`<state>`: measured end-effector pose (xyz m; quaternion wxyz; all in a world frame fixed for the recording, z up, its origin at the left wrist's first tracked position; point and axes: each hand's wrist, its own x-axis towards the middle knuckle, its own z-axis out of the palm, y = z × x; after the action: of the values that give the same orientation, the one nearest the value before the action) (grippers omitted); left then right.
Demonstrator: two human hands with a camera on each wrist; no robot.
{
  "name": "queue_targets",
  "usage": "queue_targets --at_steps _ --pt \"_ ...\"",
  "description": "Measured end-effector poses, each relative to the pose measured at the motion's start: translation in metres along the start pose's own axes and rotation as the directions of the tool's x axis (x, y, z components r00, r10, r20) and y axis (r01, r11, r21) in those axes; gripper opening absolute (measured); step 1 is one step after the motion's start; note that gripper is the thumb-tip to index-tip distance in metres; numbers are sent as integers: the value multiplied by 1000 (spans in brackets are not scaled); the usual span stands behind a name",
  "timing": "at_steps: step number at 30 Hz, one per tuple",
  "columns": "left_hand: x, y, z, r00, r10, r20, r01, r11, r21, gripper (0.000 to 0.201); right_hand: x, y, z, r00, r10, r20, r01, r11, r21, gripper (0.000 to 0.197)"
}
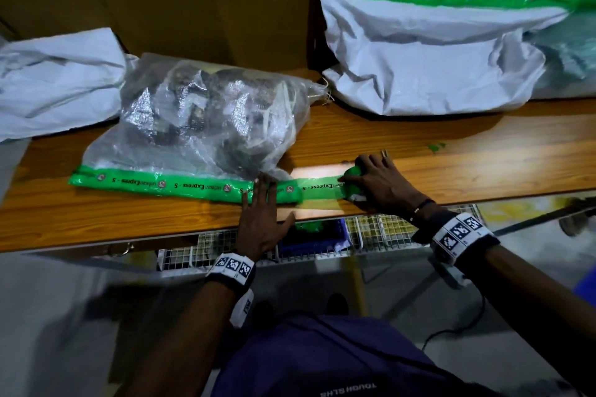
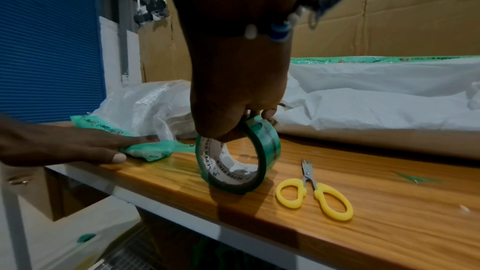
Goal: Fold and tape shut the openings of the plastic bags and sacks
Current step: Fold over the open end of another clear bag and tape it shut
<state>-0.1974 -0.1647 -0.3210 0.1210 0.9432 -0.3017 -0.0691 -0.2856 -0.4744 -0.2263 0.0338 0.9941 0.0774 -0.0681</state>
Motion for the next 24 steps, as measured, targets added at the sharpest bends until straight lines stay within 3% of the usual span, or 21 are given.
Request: queue_targets --at_steps 6,8,11,14,17,24 --pt "9 3 -3 1000 -20 12 19 1000 11 99 11 -21 -2 999 -8 32 11 995 -97 39" --pt "9 3 -5 1000 -22 16 22 1000 9 98 16 -27 -4 997 -28 71 35 995 -90 43" --pt "8 1 -8 1000 -5 11 6 1000 -12 97 19 -23 -11 996 -4 89 -1 998 55 71" --pt "7 -2 -8 1000 8 -1 -8 999 -41 95 14 -14 -19 998 47 51 -61 939 338 78" --pt "7 -3 -7 1000 16 -3 -16 998 -58 93 12 -5 -23 996 91 -26 -63 848 526 64" --pt "2 -8 -13 997 37 -61 -46 988 -145 86 24 -16 -22 996 7 -84 42 826 563 40"
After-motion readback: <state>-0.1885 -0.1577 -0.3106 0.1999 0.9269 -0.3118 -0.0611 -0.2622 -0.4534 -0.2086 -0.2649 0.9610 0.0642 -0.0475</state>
